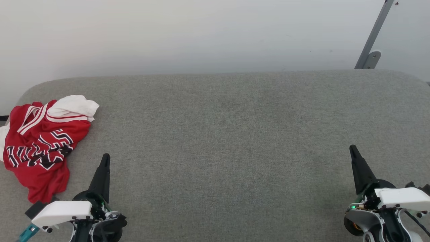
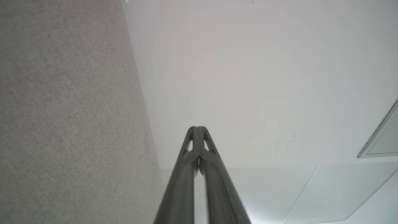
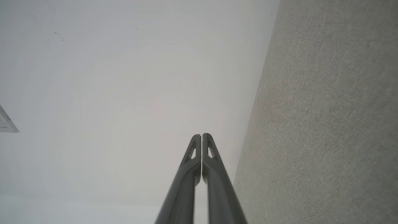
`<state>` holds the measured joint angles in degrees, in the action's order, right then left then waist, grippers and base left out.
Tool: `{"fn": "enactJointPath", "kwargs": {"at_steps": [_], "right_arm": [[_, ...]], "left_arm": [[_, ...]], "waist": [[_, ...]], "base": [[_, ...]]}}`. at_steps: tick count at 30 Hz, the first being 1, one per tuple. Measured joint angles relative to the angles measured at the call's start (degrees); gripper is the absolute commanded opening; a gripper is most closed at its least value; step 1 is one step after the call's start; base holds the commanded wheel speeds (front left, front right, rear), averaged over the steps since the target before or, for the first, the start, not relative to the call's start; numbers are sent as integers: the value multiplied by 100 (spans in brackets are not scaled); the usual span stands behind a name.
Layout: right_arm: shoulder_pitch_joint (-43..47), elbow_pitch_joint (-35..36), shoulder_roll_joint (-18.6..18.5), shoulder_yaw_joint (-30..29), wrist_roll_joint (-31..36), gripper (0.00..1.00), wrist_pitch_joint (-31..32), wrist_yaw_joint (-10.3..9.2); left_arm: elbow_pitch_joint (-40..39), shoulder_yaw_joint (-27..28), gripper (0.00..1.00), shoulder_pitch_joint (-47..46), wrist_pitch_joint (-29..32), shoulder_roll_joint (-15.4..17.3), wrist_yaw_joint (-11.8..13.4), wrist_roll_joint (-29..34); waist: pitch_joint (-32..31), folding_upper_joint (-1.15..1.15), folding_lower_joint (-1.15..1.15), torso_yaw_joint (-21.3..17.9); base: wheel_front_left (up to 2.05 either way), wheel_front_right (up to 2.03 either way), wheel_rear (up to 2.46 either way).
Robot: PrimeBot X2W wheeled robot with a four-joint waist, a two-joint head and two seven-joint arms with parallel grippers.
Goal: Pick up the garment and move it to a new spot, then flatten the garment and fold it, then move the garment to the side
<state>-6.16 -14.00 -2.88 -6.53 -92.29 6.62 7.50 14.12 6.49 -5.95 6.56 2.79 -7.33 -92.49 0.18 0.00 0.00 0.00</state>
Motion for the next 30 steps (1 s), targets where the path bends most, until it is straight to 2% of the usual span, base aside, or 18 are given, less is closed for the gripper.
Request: {"fn": "enactJointPath", "kwargs": {"at_steps": [4, 5, 10, 11, 14, 17, 23, 30], "right_arm": [[0, -1, 0, 0, 0, 0, 0, -1], [19, -42, 2, 0, 1, 100, -1, -1], [281, -257, 36, 23, 10, 100, -10, -2], [258, -203, -11, 196, 523, 100, -240, -2], [249, -204, -51, 243, 744, 100, -292, -2], [196, -216, -110, 298, 1268, 100, -363, -2], [169, -224, -160, 355, 2004, 100, -422, -2], [142, -203, -191, 426, 2651, 100, -510, -2]], "left_arm": [[2, 0, 0, 0, 0, 0, 0, 0], [38, -2, 100, 24, -1, -10, 3, 0], [247, -18, 100, 277, -8, -88, 29, 0], [-18, -134, 100, 292, -233, -2, 233, 325], [-67, -192, 100, 296, -298, 78, 291, 491], [-138, -313, 100, 303, -422, 202, 426, 890], [-186, -468, 100, 329, -583, 357, 580, 1583], [-258, -534, 100, 354, -735, 432, 643, 2292]], "waist": [[0, 0, 0, 0], [0, 0, 0, 0], [-1, 0, 0, -1], [-5, 0, 0, -6], [-6, 0, 0, -8], [-9, 0, 0, -12], [-16, 0, 0, -18], [-27, 0, 0, -18]], "base": [[0, 0, 0], [0, 0, 0], [0, 0, 0], [0, 0, 0], [0, 0, 0], [0, 0, 0], [0, 0, 0], [0, 0, 0]]}}
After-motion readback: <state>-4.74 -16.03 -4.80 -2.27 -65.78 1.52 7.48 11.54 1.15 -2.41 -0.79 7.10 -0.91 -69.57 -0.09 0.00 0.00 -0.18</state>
